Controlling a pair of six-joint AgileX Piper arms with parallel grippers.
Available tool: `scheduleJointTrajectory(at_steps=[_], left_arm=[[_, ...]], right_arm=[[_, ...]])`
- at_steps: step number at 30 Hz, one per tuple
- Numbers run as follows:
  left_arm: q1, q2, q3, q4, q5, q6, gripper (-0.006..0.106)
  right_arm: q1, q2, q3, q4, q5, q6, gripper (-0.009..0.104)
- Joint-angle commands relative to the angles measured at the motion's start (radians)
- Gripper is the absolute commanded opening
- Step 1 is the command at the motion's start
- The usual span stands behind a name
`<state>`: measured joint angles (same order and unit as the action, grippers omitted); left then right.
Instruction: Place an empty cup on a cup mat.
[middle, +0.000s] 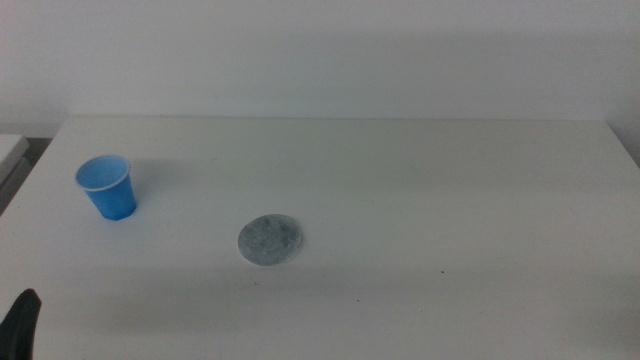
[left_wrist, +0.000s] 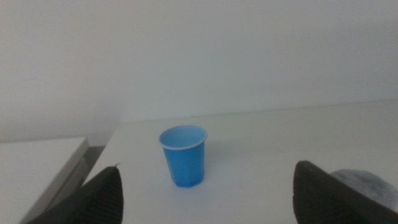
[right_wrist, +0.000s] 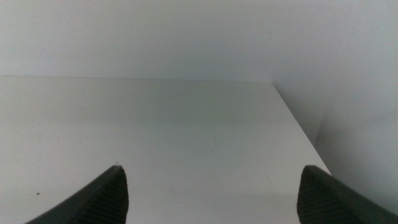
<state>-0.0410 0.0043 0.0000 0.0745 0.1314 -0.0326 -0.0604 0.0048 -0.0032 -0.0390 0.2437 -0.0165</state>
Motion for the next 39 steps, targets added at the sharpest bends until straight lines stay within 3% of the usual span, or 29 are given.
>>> scheduleJointTrajectory(at_steps=[1, 8, 17, 23, 31, 39], left_arm=[[0.012, 0.005, -0.024, -0.005, 0.016, -0.039, 0.094], [0.150, 0.408, -0.503, -0.041, 0.497, -0.065, 0.094], [0.159, 0.968, -1.047, -0.106, 0.911, 0.019, 0.094], [0.174, 1.302, -1.272, -0.126, 0.947, 0.077, 0.094], [0.275, 1.675, -1.481, -0.276, 0.952, 0.193, 0.094], [0.276, 1.985, -1.662, -0.277, 0.934, 0.195, 0.094]], right_arm=[[0.003, -0.005, 0.003, -0.007, -0.009, -0.004, 0.093], [0.003, -0.005, 0.003, -0.007, -0.009, -0.004, 0.093], [0.003, -0.005, 0.003, -0.007, -0.009, -0.004, 0.093], [0.003, -0.005, 0.003, -0.007, -0.009, -0.004, 0.093], [0.003, -0.005, 0.003, -0.007, -0.009, -0.004, 0.093], [0.003, -0.005, 0.003, -0.007, -0.009, -0.004, 0.093]])
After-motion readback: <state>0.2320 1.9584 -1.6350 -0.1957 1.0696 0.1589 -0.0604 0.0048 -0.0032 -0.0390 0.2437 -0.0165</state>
